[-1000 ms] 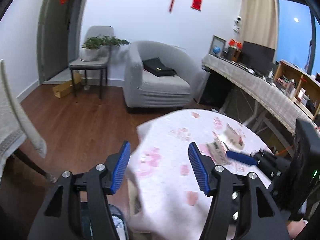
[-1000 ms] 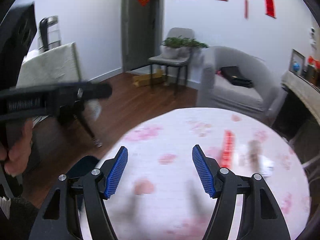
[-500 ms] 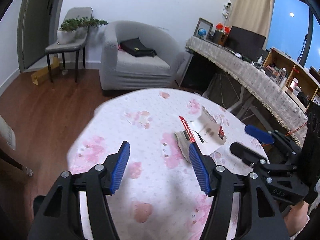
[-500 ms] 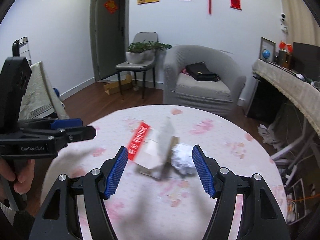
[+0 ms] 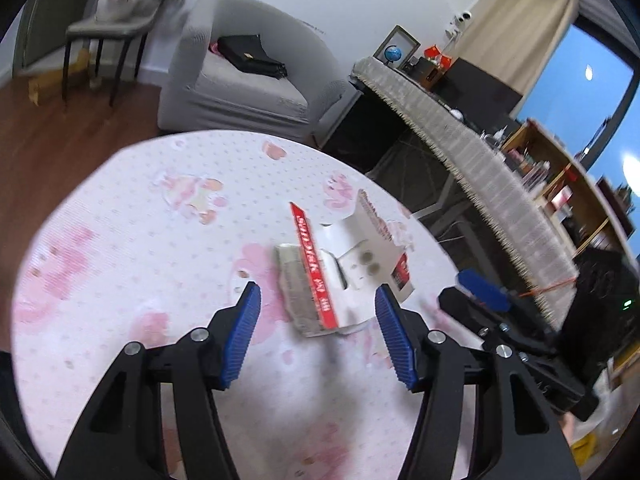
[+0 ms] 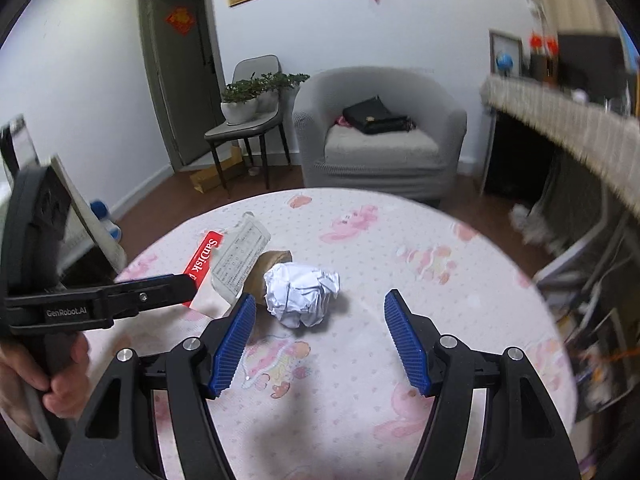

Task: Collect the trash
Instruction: 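Grasp the white SanDisk card packaging with the left tool while the right tool grasps the foil ball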

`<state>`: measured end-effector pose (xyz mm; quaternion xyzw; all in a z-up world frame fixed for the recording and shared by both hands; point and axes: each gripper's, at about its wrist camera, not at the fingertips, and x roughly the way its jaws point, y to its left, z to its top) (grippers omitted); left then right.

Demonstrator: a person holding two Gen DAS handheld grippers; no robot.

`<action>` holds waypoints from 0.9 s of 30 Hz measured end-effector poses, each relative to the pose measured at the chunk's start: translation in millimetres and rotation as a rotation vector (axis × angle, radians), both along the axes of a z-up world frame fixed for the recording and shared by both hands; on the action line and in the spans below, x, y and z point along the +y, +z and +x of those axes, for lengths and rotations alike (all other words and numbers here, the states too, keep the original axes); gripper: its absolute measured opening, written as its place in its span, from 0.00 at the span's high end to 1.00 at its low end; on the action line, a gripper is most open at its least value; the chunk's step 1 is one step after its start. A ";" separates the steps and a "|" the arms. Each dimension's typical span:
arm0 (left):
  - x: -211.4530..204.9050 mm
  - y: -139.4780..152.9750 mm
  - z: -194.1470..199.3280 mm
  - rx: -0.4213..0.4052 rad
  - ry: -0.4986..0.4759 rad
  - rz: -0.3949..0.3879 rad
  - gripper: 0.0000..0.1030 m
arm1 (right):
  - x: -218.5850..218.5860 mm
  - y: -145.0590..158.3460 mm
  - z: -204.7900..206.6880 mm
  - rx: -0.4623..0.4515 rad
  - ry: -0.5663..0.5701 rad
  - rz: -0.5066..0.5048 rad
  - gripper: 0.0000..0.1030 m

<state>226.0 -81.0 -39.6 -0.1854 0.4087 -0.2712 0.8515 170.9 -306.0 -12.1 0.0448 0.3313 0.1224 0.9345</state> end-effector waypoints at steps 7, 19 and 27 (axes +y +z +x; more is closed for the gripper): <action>1.2 -11.4 10.7 0.073 0.032 -0.100 0.61 | -5.2 -11.3 10.6 0.067 0.018 0.103 0.34; -8.5 -5.5 10.1 0.030 -0.007 -0.054 0.95 | -12.9 -22.9 23.0 0.126 0.009 0.207 0.34; 1.6 2.6 4.7 -0.014 0.013 0.035 0.98 | -4.3 -27.3 28.7 0.144 0.013 0.214 0.34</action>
